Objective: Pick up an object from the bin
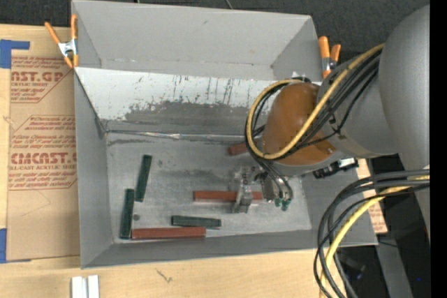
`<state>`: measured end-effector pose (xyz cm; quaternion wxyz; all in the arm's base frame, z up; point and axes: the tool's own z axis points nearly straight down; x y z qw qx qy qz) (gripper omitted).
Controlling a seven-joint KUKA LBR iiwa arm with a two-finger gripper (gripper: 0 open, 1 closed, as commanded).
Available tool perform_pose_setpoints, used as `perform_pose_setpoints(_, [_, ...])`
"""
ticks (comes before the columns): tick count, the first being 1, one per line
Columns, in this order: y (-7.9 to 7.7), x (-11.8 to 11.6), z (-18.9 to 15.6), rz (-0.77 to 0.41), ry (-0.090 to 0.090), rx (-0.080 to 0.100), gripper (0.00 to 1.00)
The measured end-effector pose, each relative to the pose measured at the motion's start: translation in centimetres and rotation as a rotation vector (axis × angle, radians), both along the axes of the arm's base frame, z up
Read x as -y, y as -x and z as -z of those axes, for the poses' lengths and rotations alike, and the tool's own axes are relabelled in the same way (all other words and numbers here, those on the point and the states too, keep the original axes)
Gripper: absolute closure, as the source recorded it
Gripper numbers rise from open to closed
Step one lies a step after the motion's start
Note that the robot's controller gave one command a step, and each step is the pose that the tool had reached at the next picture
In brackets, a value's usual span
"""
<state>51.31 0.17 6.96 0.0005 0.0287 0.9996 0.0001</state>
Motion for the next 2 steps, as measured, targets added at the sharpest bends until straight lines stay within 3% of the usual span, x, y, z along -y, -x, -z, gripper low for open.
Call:
perform_pose_setpoints(1, [-0.84, 2.45, -12.24, -0.025, 0.001, 0.001, 1.00])
perform_pose_setpoints(2, [-0.84, 2.44, -12.24, -0.025, 0.000, 0.000, 1.00])
